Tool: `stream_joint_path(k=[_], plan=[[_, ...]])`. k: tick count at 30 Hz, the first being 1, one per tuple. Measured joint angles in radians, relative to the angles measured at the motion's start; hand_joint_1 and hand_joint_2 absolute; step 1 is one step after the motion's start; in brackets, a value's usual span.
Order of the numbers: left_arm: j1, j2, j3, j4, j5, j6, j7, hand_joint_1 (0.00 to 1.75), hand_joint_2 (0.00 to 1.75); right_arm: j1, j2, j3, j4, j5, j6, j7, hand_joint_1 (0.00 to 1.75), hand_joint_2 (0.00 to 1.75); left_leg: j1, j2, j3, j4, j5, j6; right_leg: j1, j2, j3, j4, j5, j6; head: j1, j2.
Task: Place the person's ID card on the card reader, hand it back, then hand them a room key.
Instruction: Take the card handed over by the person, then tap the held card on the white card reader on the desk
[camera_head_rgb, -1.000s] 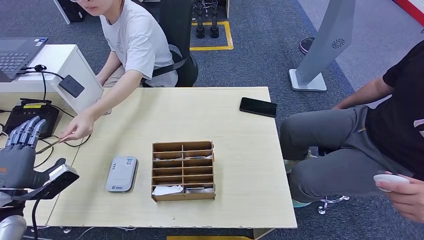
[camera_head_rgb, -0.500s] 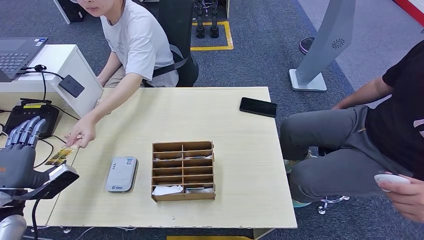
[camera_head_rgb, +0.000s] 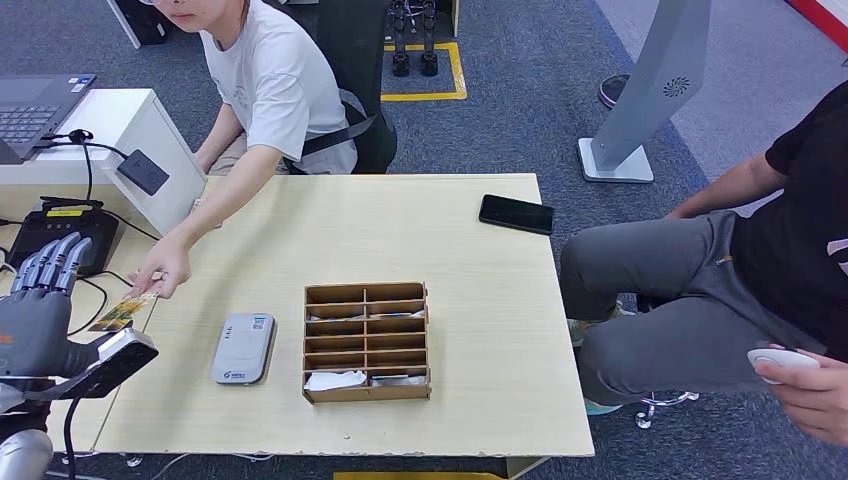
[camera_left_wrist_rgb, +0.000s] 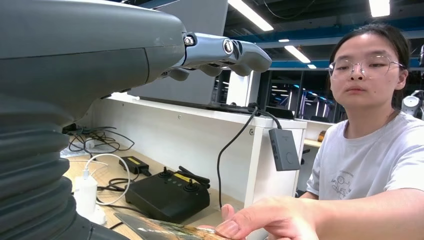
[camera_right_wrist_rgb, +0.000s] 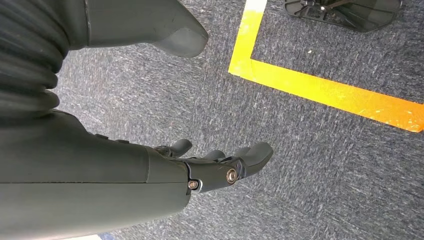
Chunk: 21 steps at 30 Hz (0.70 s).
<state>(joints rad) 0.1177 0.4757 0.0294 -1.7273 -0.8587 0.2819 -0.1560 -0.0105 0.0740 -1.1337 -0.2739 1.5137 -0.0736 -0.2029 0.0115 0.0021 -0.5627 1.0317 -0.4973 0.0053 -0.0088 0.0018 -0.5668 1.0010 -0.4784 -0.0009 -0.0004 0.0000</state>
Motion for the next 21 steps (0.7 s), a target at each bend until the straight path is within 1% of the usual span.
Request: stream_joint_path(k=[2, 4, 6, 16, 21], plan=[[0.0, 0.0, 0.0, 0.0, 0.0, 0.0, 0.0, 0.13, 1.75, 0.0, 0.0, 0.0, 0.0, 0.0, 0.0, 0.0, 0.0, 1.75, 0.0, 0.0, 0.0, 0.0, 0.0, 0.0, 0.0, 0.0, 0.0, 0.0, 0.0, 0.0, 0.0, 0.0], [0.0, 0.0, 0.0, 0.0, 0.002, 0.0, 0.0, 1.0, 1.75, 0.0, 0.0, 0.0, 0.0, 0.0, 0.0, 0.0, 0.0, 1.75, 0.0, 0.0, 0.0, 0.0, 0.0, 0.0, 0.0, 0.0, 0.0, 0.0, 0.0, 0.0, 0.0, 0.0], [0.0, 0.0, -0.001, 0.0, 0.009, -0.001, -0.001, 1.75, 1.75, 0.0, 0.0, 0.0, 0.0, 0.0, 0.0, 0.0, 0.0, 1.75, 0.0, 0.0, 0.0, 0.0, 0.0, 0.0, 0.0, 0.0, 0.0, 0.0, 0.0, 0.0, 0.0, 0.0], [-0.003, -0.001, -0.008, 0.0, 0.021, -0.002, -0.005, 1.75, 1.75, 0.0, 0.0, 0.0, 0.0, 0.0, -0.005, 0.001, 0.0, 1.75, 0.0, 0.0, 0.0, 0.0, 0.0, 0.0, 0.0, 0.0, 0.0, 0.0, 0.0, 0.0, 0.0, 0.0], [-0.003, -0.002, -0.009, 0.0, 0.072, -0.003, -0.039, 1.75, 1.75, -0.001, 0.0, 0.0, 0.0, 0.0, -0.006, 0.0, 0.0, 1.75, 0.0, 0.0, 0.0, 0.0, 0.0, 0.0, 0.0, 0.0, 0.0, 0.0, 0.0, 0.0, 0.0, 0.0]])
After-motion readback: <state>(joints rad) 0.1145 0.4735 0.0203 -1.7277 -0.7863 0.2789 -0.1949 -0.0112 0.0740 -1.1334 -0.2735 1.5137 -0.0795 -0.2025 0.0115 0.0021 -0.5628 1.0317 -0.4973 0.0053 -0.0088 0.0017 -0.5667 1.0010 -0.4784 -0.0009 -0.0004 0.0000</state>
